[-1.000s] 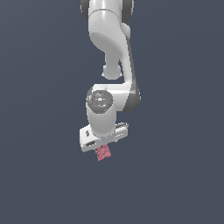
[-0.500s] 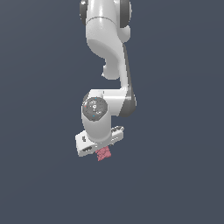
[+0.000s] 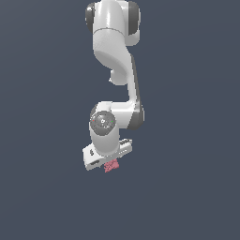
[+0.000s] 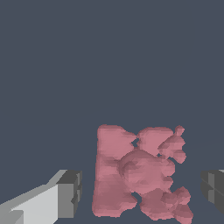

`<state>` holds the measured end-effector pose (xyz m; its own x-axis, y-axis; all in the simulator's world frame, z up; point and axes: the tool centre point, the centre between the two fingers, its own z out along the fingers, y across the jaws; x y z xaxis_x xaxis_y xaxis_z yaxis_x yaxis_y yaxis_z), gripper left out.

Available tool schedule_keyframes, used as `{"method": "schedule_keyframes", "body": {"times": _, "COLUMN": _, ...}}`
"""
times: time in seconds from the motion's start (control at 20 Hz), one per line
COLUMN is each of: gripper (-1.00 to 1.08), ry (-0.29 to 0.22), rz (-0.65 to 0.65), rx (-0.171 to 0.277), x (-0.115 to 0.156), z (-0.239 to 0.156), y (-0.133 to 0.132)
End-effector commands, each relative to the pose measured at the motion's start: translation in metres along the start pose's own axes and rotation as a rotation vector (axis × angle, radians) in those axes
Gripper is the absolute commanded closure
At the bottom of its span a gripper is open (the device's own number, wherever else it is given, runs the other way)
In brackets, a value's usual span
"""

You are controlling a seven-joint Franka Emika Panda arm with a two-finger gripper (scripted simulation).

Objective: Pick up the object and move it to a goal position.

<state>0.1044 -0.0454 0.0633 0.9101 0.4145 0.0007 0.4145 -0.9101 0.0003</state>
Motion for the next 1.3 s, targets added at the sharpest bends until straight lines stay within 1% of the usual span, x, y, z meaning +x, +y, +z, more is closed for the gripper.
{"method": "schedule_keyframes", "body": {"times": 0.0, "gripper": -0.92, "ry": -0.001, "rz": -0.001, "rx": 0.0, "x": -0.001, "z": 0.014, "y": 0.0}}
{"method": "schedule_keyframes", "body": {"times": 0.2, "gripper": -0.92, "ry": -0.001, "rz": -0.002, "rx": 0.0, "x": 0.0, "z": 0.024, "y": 0.0}}
{"method": "schedule_keyframes", "body": {"times": 0.4, "gripper": -0.92, "ry": -0.001, "rz": -0.002, "rx": 0.0, "x": 0.001, "z": 0.023, "y": 0.0}}
{"method": "schedule_keyframes", "body": {"times": 0.45, "gripper": 1.08, "ry": -0.001, "rz": -0.002, "rx": 0.0, "x": 0.001, "z": 0.023, "y": 0.0}}
{"method": "schedule_keyframes", "body": {"times": 1.0, "gripper": 1.08, "ry": -0.001, "rz": -0.001, "rx": 0.0, "x": 0.001, "z": 0.022, "y": 0.0}}
{"method": "schedule_keyframes", "body": {"times": 1.25, "gripper": 1.08, "ry": -0.001, "rz": -0.001, "rx": 0.0, "x": 0.005, "z": 0.009, "y": -0.006}}
